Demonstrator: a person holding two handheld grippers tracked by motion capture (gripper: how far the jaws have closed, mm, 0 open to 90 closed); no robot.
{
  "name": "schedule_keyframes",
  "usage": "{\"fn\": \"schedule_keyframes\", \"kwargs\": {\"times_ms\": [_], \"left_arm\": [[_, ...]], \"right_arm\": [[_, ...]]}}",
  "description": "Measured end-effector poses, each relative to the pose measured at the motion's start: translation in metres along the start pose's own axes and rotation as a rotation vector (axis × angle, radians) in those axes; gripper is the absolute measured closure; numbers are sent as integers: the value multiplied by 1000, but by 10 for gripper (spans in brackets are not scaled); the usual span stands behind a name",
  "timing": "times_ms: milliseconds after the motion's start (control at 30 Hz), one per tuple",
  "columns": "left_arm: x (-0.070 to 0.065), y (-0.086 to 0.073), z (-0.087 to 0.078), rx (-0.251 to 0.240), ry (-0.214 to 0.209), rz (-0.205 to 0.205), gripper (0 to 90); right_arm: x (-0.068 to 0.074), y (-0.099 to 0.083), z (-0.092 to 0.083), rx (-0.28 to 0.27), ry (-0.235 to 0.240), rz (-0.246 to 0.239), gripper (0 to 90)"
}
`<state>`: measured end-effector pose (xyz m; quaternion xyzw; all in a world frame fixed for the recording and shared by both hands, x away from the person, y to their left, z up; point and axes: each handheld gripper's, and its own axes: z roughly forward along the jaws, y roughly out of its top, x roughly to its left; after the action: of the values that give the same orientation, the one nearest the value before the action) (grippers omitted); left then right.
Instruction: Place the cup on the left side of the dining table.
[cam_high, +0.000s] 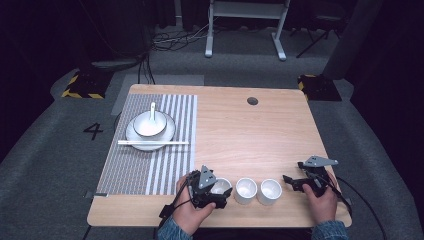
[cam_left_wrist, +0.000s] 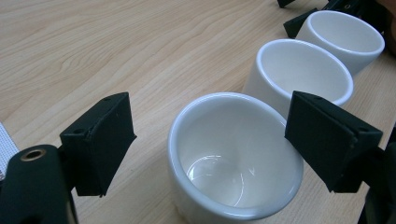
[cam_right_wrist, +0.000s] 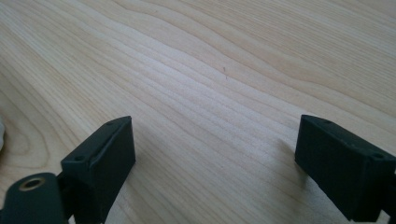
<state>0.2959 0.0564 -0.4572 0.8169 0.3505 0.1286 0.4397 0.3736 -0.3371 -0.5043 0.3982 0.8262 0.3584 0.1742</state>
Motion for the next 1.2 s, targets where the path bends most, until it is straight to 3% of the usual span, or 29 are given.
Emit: {"fn": "schedule_keyframes", "kwargs": {"times_ms": [167, 300, 433, 567, 700, 1200], "left_arm": [[-3, -4, -3, -3, -53, -17, 158], [-5, -8, 1, 27, -44, 9, 160], [-2, -14, 9, 45, -31, -1, 167], [-2, -18, 14, 52, -44, -7, 171], [-2, -19, 17, 70, -50, 43, 242], [-3, -18, 16, 77, -42, 86, 262]], "right_arm": [[0, 0, 0, 0, 0, 0, 124], [0, 0, 0, 0, 0, 0, 124], [0, 0, 0, 0, 0, 0, 124], [0, 0, 0, 0, 0, 0, 124], [0, 0, 0, 0, 0, -1, 124], [0, 0, 0, 0, -2, 2, 124]]}}
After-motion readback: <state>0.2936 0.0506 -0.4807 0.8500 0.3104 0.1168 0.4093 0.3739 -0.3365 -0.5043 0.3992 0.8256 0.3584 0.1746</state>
